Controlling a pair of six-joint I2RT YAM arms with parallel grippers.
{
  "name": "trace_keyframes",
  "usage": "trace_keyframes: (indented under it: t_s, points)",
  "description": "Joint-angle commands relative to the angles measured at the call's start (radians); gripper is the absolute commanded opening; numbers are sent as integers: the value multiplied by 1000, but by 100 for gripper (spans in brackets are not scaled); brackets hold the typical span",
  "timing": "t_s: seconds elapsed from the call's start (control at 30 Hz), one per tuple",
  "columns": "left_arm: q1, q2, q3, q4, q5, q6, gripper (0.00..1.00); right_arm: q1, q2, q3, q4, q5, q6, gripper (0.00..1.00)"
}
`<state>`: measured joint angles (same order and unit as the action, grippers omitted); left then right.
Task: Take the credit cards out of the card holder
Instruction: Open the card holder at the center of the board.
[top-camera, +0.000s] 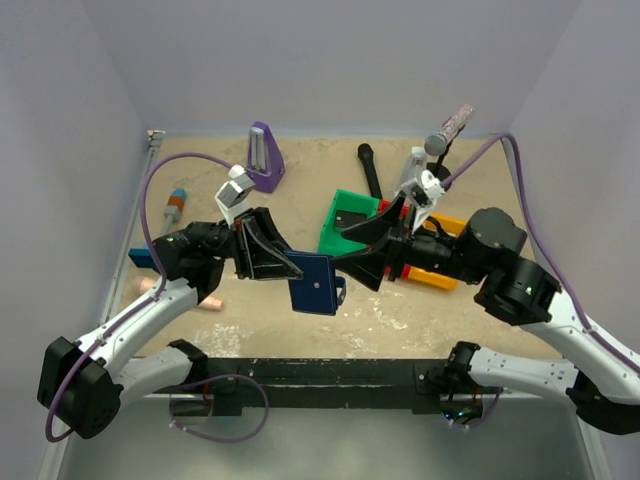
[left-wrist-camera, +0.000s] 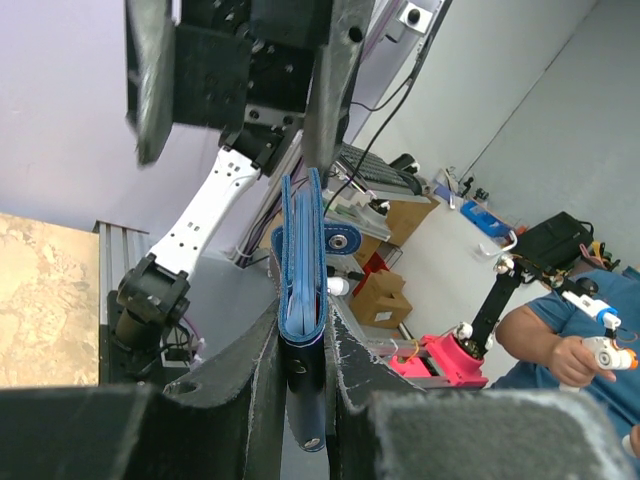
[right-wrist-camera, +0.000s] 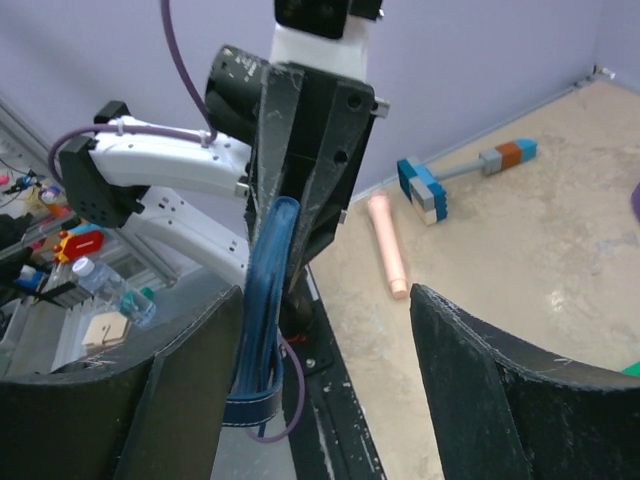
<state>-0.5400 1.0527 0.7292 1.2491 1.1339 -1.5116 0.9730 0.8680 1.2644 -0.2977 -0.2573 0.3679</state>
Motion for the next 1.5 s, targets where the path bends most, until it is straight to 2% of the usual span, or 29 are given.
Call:
trace_keyframes:
  t_s: [0.0, 0.37, 0.7, 0.87, 1.17, 1.47]
  points:
    - [-5, -8, 22, 306, -14, -16, 0, -5, 11, -20, 38, -49, 39, 70]
    - [-6, -8, 24, 308, -20, -2, 0, -5, -1, -63, 35, -45, 63, 67]
    - [-6, -6, 15, 308, -29, 7, 0, -5, -32, -97, 39, -17, 80, 73]
    - [-6, -3, 27, 308, -42, 11, 0, -5, -5, -83, 28, -75, 77, 69]
    - [-6, 21, 65, 308, -62, 25, 0, -5, 55, -45, 19, -218, 85, 69]
    - [-6, 23, 82, 308, -89, 37, 0, -5, 88, -54, -8, -226, 89, 67]
